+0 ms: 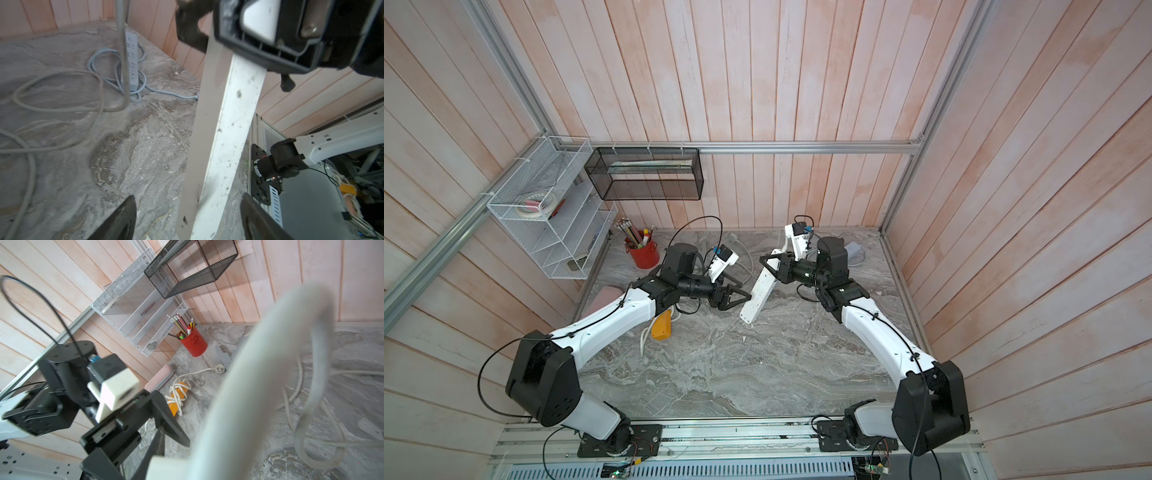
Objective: Wrap the cord around the power strip
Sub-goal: Adjust the power strip.
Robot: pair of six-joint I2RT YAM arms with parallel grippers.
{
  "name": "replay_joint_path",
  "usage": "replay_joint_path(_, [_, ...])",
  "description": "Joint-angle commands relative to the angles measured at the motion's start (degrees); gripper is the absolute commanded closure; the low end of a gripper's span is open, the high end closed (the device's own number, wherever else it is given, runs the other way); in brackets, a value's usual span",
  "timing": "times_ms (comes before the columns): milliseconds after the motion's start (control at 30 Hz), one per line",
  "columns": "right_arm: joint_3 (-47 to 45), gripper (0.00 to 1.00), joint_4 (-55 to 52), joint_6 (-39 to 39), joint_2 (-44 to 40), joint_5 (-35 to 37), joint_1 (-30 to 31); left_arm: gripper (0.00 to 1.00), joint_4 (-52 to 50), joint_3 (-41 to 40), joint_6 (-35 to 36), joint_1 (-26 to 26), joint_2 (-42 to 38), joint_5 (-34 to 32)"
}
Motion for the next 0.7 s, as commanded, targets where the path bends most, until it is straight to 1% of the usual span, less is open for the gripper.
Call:
replay_joint_path(0, [0.36,0.87,10.08,1.94,-2.3,-5.98,-0.26,0.2,5.13,-1.91,-3.65,-1.71,-0.65,9.75])
replay_joint_path(67, [0.81,0.87,12.67,4.14,-2.22,-6.96,-0.2,0.2,8.04,-3.65,-5.11,-2.4,-0.81,10.29])
replay_joint_path(133, [0.94,0.88,15.88,7.05,-1.92,-8.62,-0.27,0.22,9.12,-4.19,-5.85,-2.3,-0.41,9.75])
replay_joint_path(233, [1.23,0.88,18.91,9.86,-1.3,-10.23,-0.1,0.28,9.38,-3.4,-6.22,-2.37,0.02,9.38])
replay_joint_path(300, [1.46,0.87,18.57,9.6,-1.04,-10.22,-0.01,0.35,8.71,-2.56,-5.53,-2.36,0.18,8.83])
replay_joint_path(367, [1.64,0.87,17.55,8.96,-0.75,-10.09,-0.07,0.44,8.98,-2.4,-5.85,-2.07,0.07,8.77])
replay_joint_path(500, [1.18,0.81,19.27,10.29,-0.12,-9.54,-0.03,0.69,8.98,-1.44,-6.69,-2.08,0.48,9.27])
replay_joint_path(533, [0.95,0.77,19.79,10.49,-0.16,-8.85,-0.01,0.74,8.83,-1.19,-6.8,-2.09,0.34,9.26])
replay_joint_path(567, [0.64,0.69,20.1,10.45,-0.32,-7.9,-0.03,0.78,8.84,-1.06,-6.85,-1.95,0.07,9.01])
replay_joint_path(633, [-0.29,0.49,18.61,8.91,-1.42,-3.47,-0.24,0.84,9.92,-1.35,-7.55,-1.66,-1.19,8.39])
replay_joint_path(667, [-1.33,0.42,18.04,7.81,-2.47,-0.71,-0.39,0.86,11.32,-1.79,-8.65,-1.22,-2.15,7.57])
